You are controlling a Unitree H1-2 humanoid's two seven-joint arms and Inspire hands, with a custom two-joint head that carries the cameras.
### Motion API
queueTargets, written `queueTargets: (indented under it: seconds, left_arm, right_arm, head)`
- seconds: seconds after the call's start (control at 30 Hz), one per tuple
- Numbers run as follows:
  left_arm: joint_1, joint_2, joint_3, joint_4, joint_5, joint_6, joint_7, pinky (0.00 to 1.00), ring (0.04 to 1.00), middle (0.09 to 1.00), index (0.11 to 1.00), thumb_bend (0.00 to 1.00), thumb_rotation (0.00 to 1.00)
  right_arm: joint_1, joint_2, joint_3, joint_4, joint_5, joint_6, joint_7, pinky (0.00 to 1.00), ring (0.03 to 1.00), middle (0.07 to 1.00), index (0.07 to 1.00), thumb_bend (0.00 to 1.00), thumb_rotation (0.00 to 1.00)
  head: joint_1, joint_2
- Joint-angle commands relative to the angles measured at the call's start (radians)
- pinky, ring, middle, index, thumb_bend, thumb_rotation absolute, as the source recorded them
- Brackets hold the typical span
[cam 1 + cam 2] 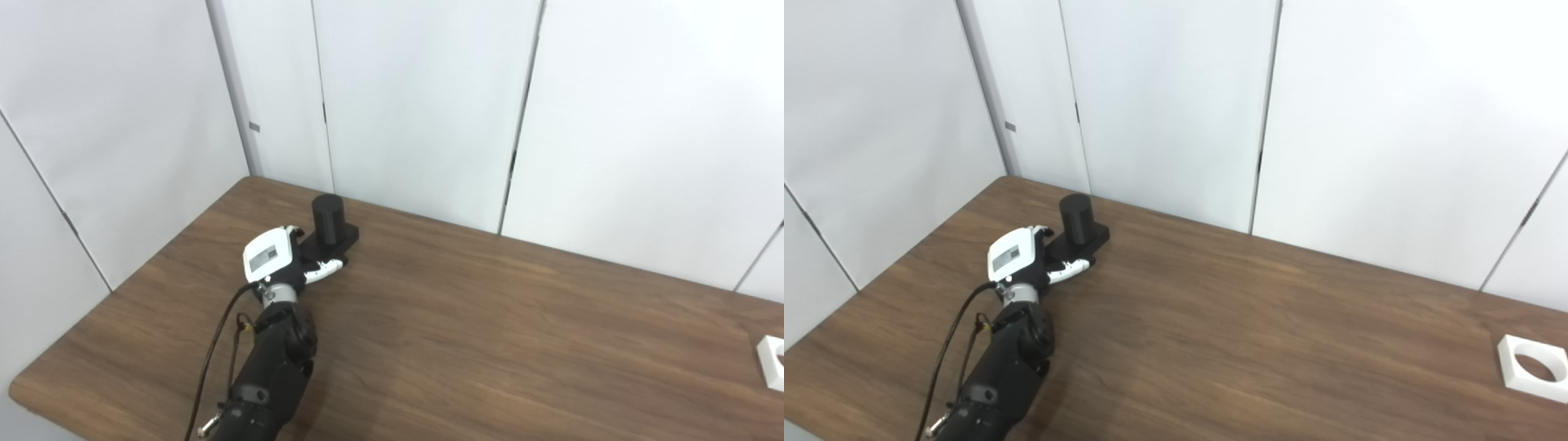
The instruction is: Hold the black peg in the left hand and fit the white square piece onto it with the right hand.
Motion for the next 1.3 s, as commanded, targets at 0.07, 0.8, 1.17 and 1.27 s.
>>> queueTargets:
  seconds: [0.07, 0.8, 1.17, 1.27]
  left_arm:
    - [-0.069, 0.04, -0.007, 0.023, -0.015, 0.001, 0.041, 0.91, 0.911, 0.896, 0.793, 0.92, 0.61]
    - [-0.099, 0.056, -0.026, 0.138, -0.1, -0.055, 0.19, 0.84, 0.826, 0.768, 0.547, 0.86, 0.28]
    - [-0.082, 0.067, -0.03, 0.135, -0.245, -0.119, 0.242, 0.8, 0.82, 0.708, 0.48, 0.52, 0.05]
    - [-0.066, 0.076, -0.043, 0.115, -0.255, -0.119, 0.233, 0.74, 0.801, 0.701, 0.481, 0.52, 0.05]
  right_arm:
    - [0.006, 0.001, 0.006, -0.019, 0.018, 0.018, 0.012, 0.95, 0.909, 0.861, 0.904, 0.72, 0.99]
    - [0.009, 0.006, 0.009, -0.022, -0.002, 0.012, 0.003, 1.0, 0.913, 0.858, 0.912, 0.76, 0.99]
    - [0.007, 0.012, 0.016, -0.032, 0.005, 0.023, 0.004, 0.92, 0.888, 0.842, 0.894, 0.78, 0.97]
    - [0.006, 0.015, 0.022, -0.035, 0.0, 0.025, 0.005, 0.93, 0.896, 0.852, 0.899, 0.79, 0.97]
  head:
    - [-0.001, 0.0]
    - [-0.011, 0.008]
    - [-0.034, 0.018]
    - [-0.056, 0.024]
